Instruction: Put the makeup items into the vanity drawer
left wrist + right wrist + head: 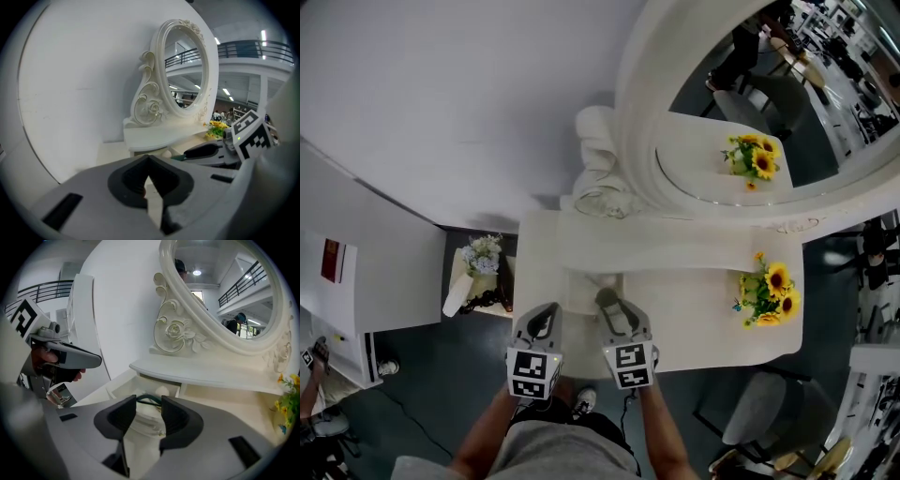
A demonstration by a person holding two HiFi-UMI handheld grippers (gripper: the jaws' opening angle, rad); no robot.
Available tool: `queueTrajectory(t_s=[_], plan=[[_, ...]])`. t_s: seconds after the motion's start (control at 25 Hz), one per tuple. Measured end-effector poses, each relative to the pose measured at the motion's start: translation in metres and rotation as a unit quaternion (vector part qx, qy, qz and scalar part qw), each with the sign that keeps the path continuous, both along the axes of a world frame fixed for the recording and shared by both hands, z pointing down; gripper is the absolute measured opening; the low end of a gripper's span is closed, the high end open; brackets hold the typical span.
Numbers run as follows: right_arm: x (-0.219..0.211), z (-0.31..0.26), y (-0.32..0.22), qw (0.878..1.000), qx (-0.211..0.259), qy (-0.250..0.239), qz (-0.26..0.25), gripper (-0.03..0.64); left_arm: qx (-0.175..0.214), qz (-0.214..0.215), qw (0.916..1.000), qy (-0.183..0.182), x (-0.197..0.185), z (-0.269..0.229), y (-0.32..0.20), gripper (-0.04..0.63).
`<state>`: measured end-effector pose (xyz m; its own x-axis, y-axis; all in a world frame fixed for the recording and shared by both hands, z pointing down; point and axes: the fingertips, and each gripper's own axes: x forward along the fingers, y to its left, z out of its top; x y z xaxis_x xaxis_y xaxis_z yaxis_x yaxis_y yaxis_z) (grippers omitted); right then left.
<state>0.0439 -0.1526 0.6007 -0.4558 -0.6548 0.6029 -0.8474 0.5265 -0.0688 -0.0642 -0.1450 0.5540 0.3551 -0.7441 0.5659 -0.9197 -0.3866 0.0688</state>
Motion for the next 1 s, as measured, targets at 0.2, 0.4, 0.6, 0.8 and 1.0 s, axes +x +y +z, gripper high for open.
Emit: queueTrajectory(t_s=[0.2, 0.4, 0.6, 0.8, 1.0], plan=[[-0.001, -0.001, 0.002, 1.0, 0.003, -0.008, -0.001, 0.199, 0.002, 0.002, 1.0, -0.001, 0.004, -0.001, 0.001, 0.0], [0.001, -0.003, 0.004, 1.0, 0.006, -0.007, 0.0, 0.199, 0.005, 0.002, 1.0, -0.001, 0.005, -0.003, 0.005, 0.0], [0.004, -0.016, 0.007, 1.0, 0.02, -0.006, 0.006, 0.199, 0.017, 0.001, 0.9998, -0.001, 0.004, -0.013, 0.008, 0.0], [0.011, -0.048, 0.015, 0.998, 0.051, -0.007, 0.023, 0.199, 0.043, 0.006, 0.999, 0.002, 0.007, -0.039, 0.016, 0.0], [0.021, -0.089, 0.034, 0.995, 0.091, -0.012, 0.039, 0.198, 0.078, 0.015, 0.9968, 0.008, 0.014, -0.074, 0.034, 0.0]])
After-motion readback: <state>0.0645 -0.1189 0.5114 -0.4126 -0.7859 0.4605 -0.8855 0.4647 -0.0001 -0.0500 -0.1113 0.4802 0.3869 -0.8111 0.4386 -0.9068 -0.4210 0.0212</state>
